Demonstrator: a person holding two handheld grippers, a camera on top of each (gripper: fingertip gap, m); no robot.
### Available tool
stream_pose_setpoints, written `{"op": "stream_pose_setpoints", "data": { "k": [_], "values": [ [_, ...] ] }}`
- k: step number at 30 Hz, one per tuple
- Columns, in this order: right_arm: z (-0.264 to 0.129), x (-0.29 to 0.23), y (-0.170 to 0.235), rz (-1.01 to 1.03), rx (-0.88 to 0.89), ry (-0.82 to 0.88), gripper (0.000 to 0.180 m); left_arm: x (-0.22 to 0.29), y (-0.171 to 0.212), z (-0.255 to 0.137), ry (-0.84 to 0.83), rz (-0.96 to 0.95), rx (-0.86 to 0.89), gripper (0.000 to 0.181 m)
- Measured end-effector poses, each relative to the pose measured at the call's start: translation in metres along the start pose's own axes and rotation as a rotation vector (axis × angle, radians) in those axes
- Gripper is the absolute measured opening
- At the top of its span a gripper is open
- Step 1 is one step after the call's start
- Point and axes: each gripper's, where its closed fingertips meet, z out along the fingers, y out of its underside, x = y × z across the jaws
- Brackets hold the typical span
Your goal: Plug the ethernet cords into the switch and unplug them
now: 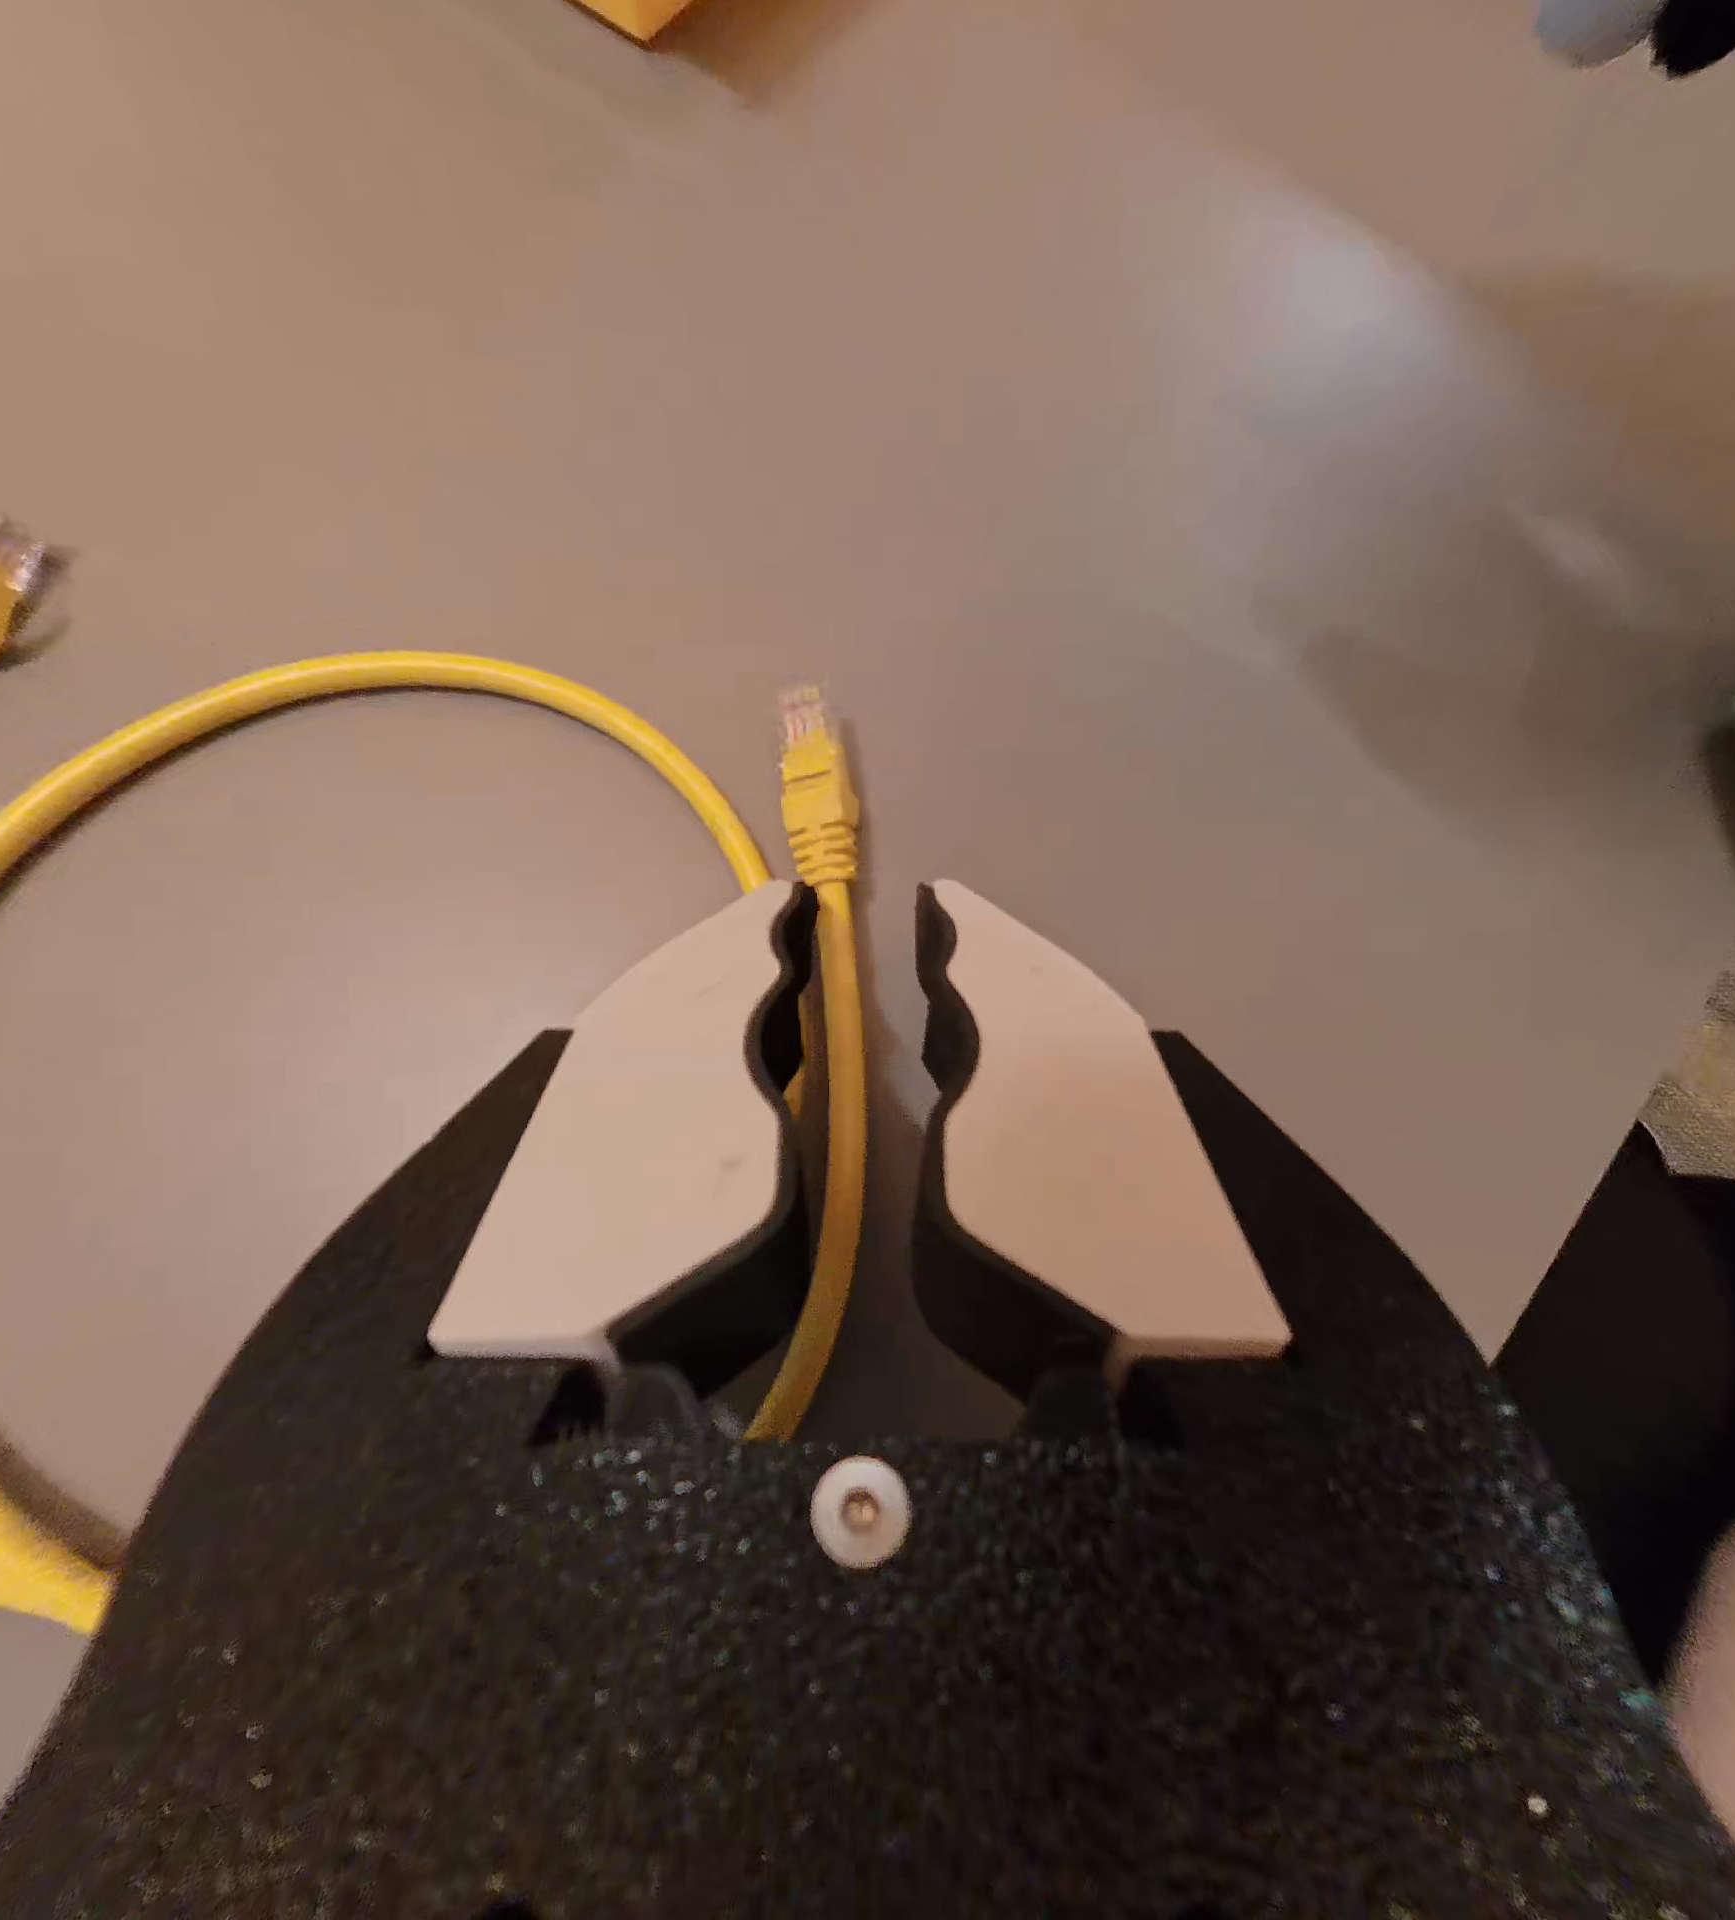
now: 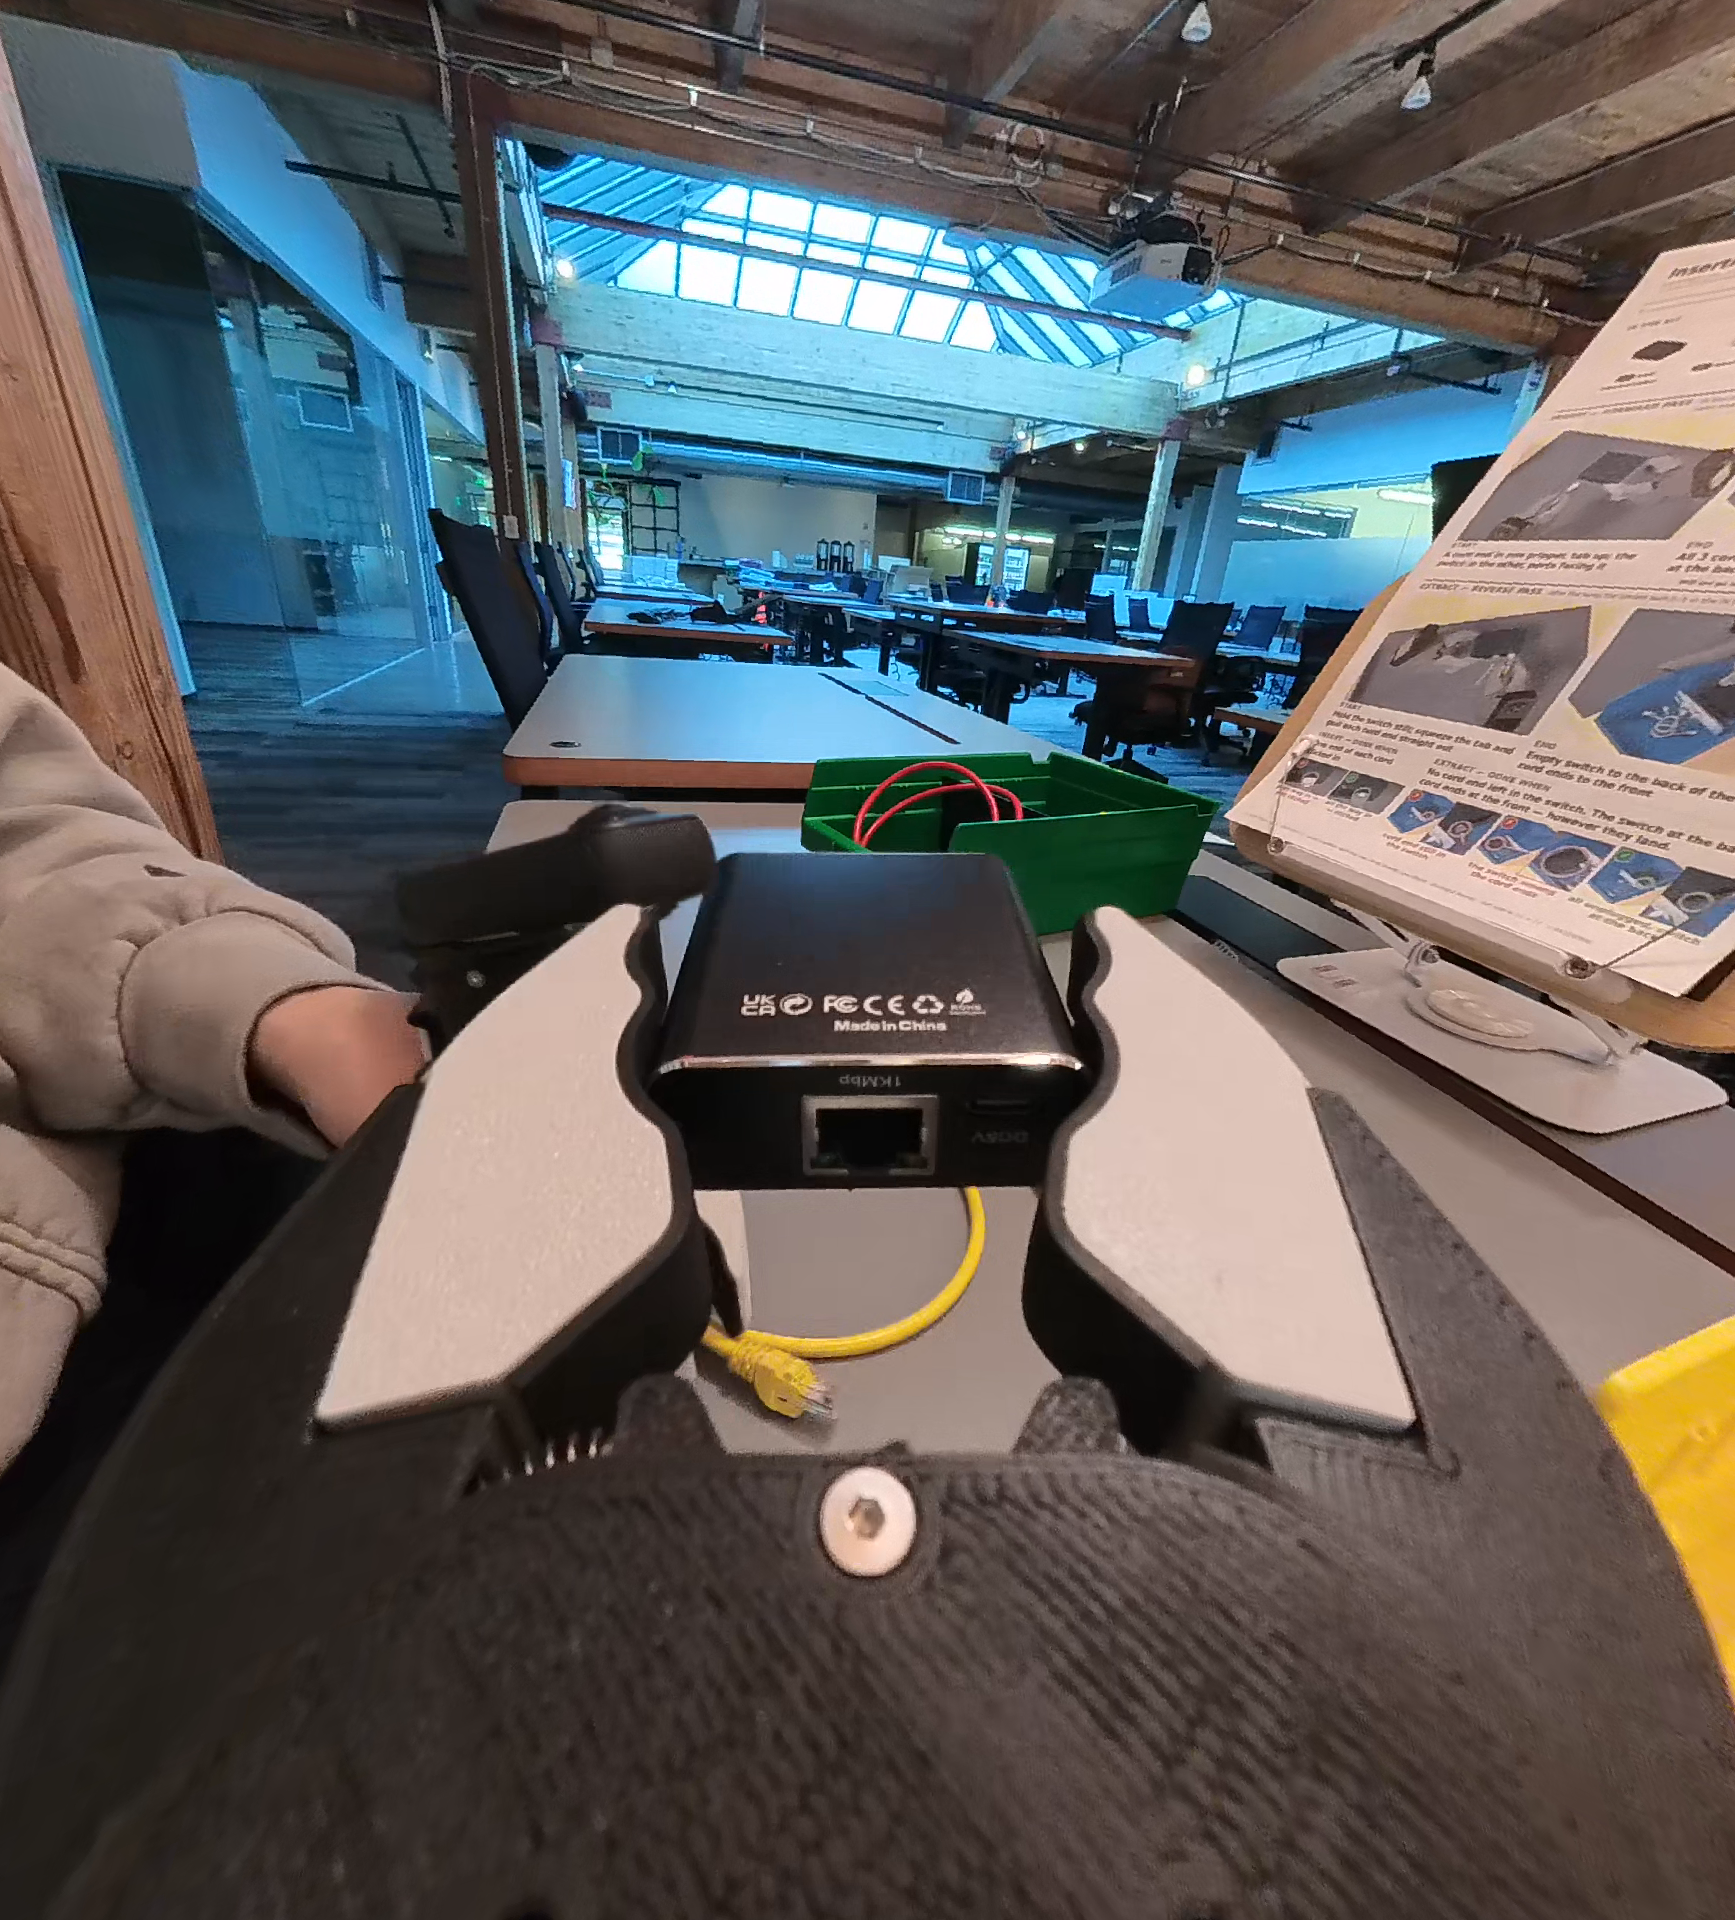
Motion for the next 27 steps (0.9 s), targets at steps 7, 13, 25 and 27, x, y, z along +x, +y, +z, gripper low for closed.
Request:
{"op": "stream_pose_setpoints", "data": {
  "k": [7, 13, 25, 27],
  "values": [
    [0.0, 0.001, 0.002, 0.006, -0.004, 0.0, 0.075, -0.003, 0.006, 0.003, -0.033, 0.026, -0.058, 0.011],
    [-0.001, 0.0, 0.002, 0.005, -0.005, -0.007, 0.075, 0.0, 0.014, -0.002, 0.021, -0.026, -0.113, 0.011],
    [0.003, -0.002, 0.006, 0.005, -0.027, -0.016, 0.075, -0.003, 0.011, 0.005, -0.024, 0.057, -0.088, 0.011],
    [0.003, -0.002, 0.006, 0.005, -0.025, -0.012, 0.075, -0.003, 0.009, 0.005, 0.038, -0.039, -0.063, 0.007]
  ]
}}
